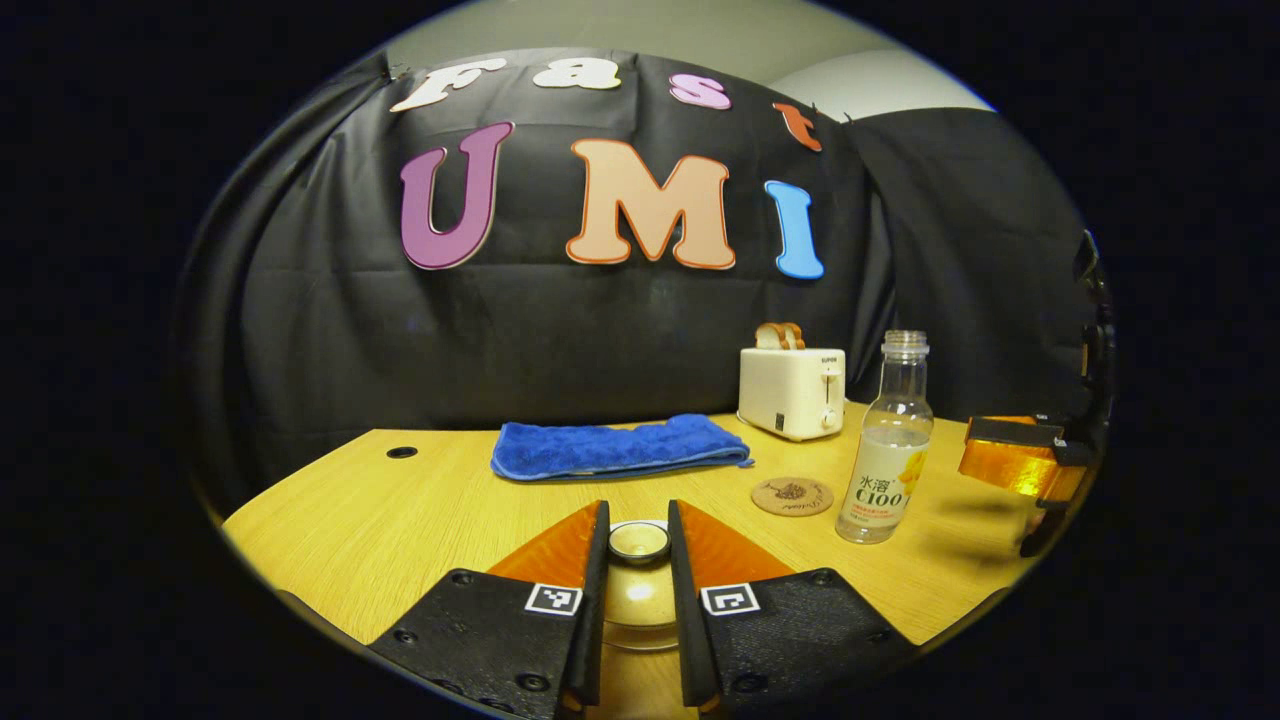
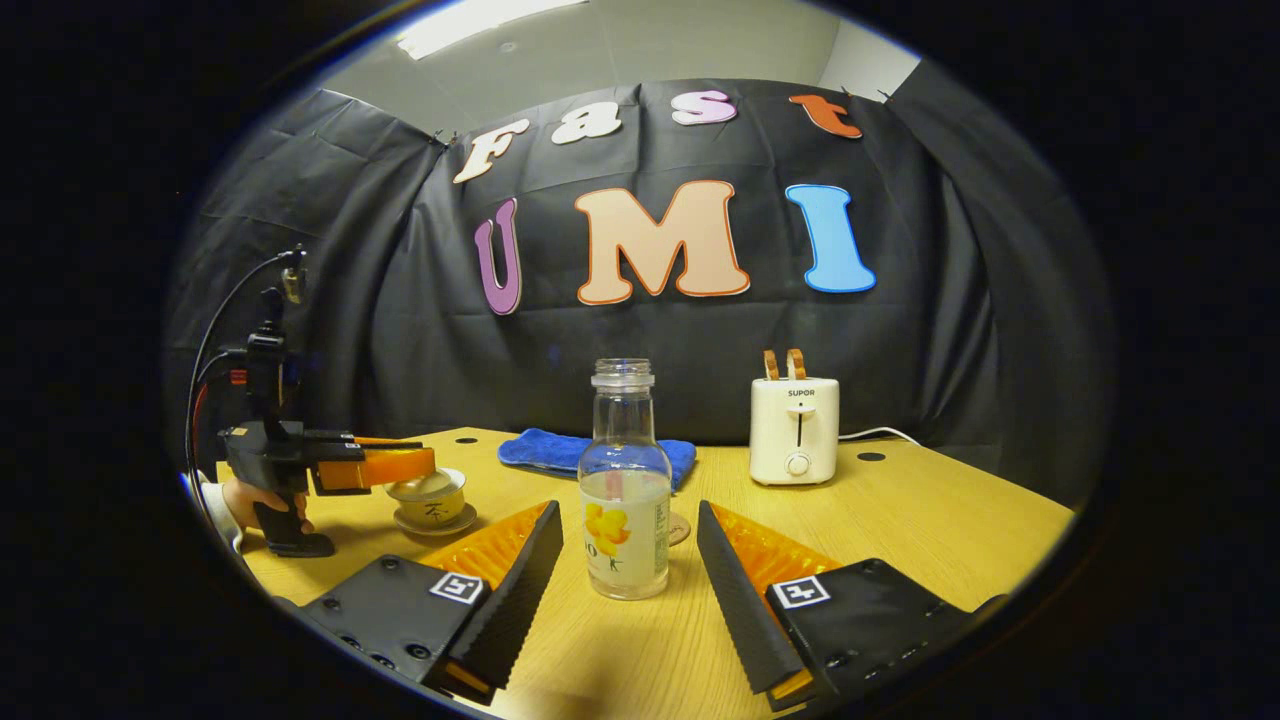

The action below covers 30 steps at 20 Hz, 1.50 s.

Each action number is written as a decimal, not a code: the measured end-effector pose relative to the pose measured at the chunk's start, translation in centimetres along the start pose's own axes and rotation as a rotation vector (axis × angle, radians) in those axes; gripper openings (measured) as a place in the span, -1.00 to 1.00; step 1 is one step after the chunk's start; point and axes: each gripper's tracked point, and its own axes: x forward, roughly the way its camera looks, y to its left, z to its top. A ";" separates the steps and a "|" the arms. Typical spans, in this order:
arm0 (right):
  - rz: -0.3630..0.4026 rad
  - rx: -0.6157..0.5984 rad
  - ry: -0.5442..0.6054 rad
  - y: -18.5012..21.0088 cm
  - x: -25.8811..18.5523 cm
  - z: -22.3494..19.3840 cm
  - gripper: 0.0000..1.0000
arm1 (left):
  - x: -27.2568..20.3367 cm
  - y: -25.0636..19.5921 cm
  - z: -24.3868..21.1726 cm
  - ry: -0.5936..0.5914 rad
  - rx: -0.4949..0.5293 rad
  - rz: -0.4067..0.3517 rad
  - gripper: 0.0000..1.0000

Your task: Open the teacup lid with one hand, grasp the water bottle and pour water into the teacup with the other hand; after pouring, place the water bottle on the coaster and then close the teacup lid.

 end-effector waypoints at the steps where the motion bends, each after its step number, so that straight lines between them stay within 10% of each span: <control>1: 0.013 0.001 0.003 0.3 0.2 0.0 0.76 | -0.1 -0.1 0.3 -0.016 0.006 -0.002 -0.43; 30: -0.046 -0.001 0.161 0.6 7.7 -2.7 0.77 | -6.4 8.5 0.3 -0.019 0.008 0.237 -0.43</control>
